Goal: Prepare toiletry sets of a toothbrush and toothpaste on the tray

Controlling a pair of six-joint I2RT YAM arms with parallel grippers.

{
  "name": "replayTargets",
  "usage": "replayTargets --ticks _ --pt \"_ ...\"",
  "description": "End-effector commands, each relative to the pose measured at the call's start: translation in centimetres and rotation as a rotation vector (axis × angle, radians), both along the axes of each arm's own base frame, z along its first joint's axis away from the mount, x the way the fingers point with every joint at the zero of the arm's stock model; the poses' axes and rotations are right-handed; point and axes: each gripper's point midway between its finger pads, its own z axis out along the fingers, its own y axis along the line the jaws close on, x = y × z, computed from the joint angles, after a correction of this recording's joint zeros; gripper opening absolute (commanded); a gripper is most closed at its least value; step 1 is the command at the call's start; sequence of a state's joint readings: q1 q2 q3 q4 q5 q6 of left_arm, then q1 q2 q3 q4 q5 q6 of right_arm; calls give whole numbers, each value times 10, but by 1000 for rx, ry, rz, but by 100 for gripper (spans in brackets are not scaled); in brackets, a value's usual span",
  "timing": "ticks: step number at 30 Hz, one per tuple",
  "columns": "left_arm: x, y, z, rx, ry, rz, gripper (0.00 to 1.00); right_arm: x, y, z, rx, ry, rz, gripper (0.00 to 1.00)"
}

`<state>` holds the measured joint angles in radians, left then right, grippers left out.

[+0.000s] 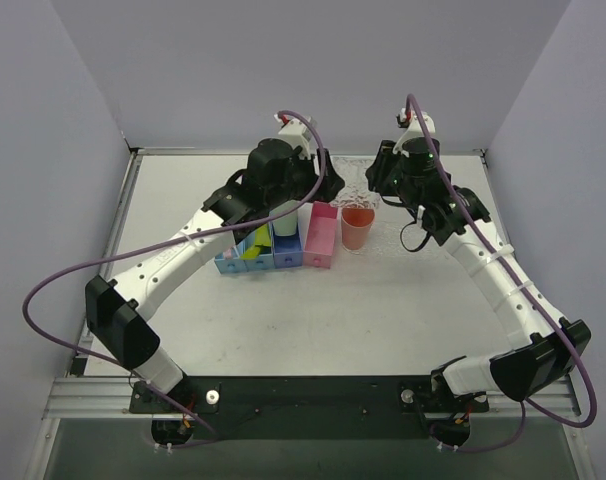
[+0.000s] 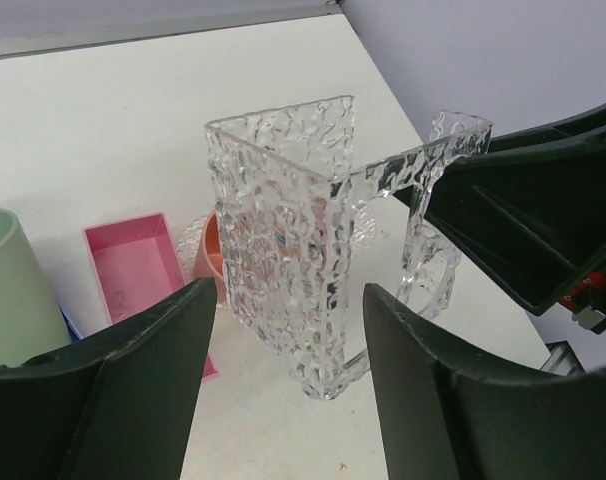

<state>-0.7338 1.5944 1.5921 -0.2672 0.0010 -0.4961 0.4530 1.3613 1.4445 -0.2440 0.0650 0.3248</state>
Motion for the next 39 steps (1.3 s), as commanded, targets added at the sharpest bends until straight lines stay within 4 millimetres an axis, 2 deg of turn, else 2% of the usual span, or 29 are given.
replayTargets --ticks 1,4,6,7,8,9,12,18,19,22,23,24,30,31,33,35,36,38,39 --pt "0 -8 22 57 -63 7 70 3 4 24 55 -78 -34 0" --pt "1 -11 10 128 -61 22 70 2 6 24 49 -79 -37 0" --pt "1 -11 10 162 -66 32 65 2 9 24 42 -80 -34 0" --pt "2 -12 6 192 -71 48 62 2 10 24 43 -80 -33 0" --pt "3 -12 11 198 -80 58 59 2 10 23 38 -78 -33 0" --pt "2 -10 5 229 -71 60 51 1 11 23 37 -79 -32 0" --pt "3 -9 2 283 -70 89 42 1 12 21 36 -73 -32 0" --pt "2 -19 -6 295 -58 60 35 1 17 18 37 -65 -21 0" --pt "2 -21 -7 293 -54 54 27 0 17 19 37 -66 -17 0" --pt "4 -20 -8 302 -47 64 14 -1 19 16 35 -57 -6 0" --pt "5 -19 -7 305 -45 70 4 -2 19 15 33 -53 -3 0" --pt "5 -18 -9 319 -41 74 0 -2 18 14 31 -50 -1 2" --pt "9 -21 1 328 -51 73 0 -15 22 18 27 -44 62 23" --pt "10 -24 -2 336 -44 69 0 -17 22 18 27 -41 73 27" --pt "11 -24 6 334 -47 71 0 -26 23 19 22 -31 106 32" --pt "14 -25 -1 362 -27 71 0 -36 20 20 16 -21 122 38" --pt "16 -25 14 341 -47 76 0 -39 18 20 10 -17 122 41" --pt "19 -28 3 373 -18 68 0 -52 19 20 14 4 161 44" --pt "21 -29 21 341 -39 72 0 -57 20 19 18 13 180 45"
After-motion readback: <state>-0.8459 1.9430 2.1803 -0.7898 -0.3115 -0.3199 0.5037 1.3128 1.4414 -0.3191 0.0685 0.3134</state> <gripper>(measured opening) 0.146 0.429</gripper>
